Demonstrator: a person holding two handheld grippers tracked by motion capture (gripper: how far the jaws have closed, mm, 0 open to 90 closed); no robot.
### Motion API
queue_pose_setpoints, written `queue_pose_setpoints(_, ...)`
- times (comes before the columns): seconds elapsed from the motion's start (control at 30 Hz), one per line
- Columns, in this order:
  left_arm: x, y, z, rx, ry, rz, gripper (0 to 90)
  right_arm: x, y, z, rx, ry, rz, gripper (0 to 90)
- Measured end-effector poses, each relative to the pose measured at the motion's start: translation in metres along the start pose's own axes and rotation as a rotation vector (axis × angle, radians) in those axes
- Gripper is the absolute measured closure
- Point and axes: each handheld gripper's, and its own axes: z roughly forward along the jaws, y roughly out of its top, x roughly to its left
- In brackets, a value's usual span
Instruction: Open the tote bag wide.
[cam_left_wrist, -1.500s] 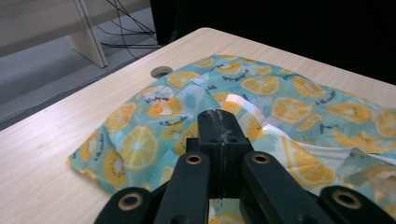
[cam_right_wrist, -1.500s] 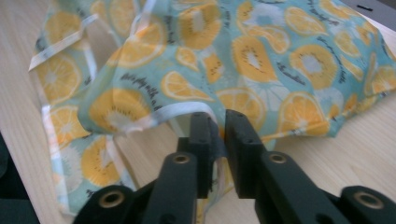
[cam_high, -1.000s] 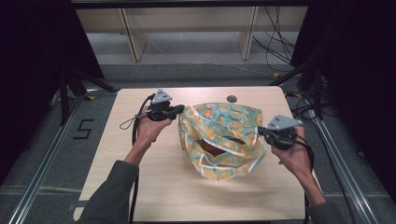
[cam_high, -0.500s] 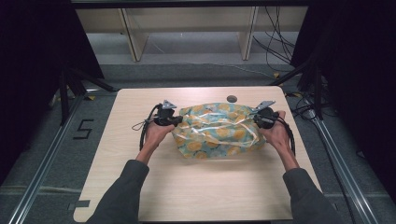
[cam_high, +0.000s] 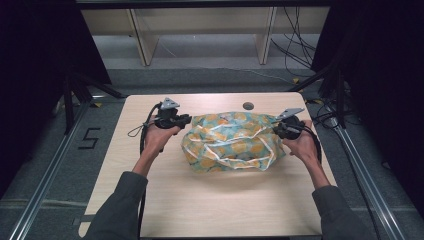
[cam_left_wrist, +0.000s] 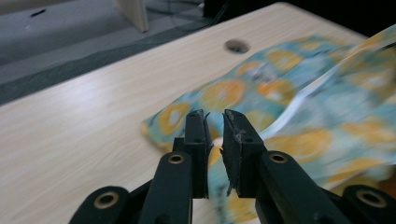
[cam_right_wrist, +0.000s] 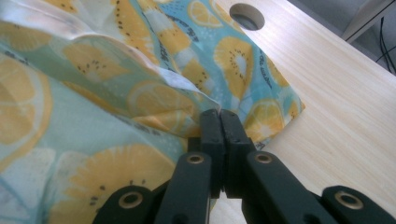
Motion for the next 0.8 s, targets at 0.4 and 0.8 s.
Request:
queue_pose_setpoints(0.4, -0.076, 0.004, 0.026, 0.2, -0.25, 0.274, 43.7, 0.004, 0.001, -0.001, -0.013, 0.004, -0.011, 90.0)
queue_pose_setpoints(0.8, -0.081, -0.01, 0.076, 0.283, -0.136, 0.39, 43.7, 0.009, 0.003, -0.001, -0.02, 0.013, -0.03, 90.0)
